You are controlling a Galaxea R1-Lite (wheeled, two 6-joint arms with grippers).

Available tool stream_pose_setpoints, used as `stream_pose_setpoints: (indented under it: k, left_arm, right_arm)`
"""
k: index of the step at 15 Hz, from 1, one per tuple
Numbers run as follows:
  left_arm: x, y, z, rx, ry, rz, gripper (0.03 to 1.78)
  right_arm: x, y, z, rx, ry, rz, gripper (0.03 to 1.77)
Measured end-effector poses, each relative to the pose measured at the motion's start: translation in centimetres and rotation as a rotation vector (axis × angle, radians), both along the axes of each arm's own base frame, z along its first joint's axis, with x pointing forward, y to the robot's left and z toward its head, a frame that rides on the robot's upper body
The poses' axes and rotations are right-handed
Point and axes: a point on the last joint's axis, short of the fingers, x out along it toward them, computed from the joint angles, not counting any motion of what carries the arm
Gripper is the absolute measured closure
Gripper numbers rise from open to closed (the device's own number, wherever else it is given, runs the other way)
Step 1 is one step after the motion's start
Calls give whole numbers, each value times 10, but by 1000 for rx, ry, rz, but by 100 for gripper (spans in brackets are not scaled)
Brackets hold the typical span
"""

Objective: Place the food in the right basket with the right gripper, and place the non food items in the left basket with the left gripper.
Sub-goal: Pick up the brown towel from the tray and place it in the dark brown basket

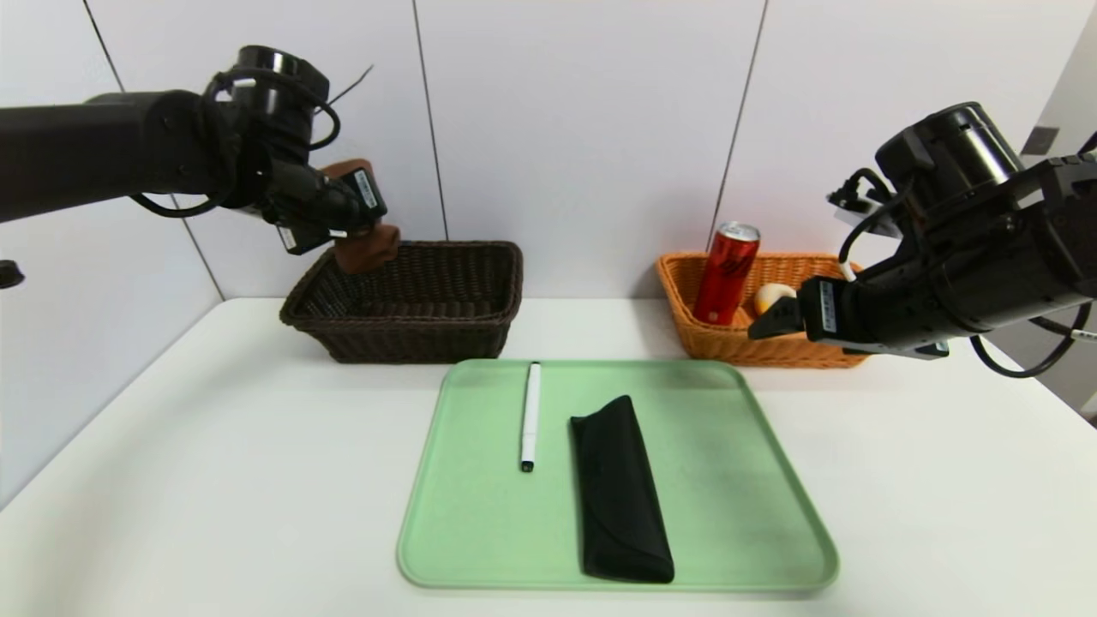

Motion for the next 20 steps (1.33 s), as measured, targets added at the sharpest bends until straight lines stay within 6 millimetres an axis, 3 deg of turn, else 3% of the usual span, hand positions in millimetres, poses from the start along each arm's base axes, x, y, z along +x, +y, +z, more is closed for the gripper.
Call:
stream_pose_setpoints:
  k: [5,12,16,20]
  left_arm:
    - [31,13,-44,58,95,15,144]
    - [42,15,-67,69,150,-3,144]
    - [43,15,-68,65,149,-7,92]
    - [41,16,-63,63,139,-7,59]
  right_arm:
    - [2,0,-2,-3,7,-2,10]
    - [3,2,-3,-8,9,8,10]
    - [3,3,-3,-7,9,8,10]
    - [3,3,-3,-6,9,8,10]
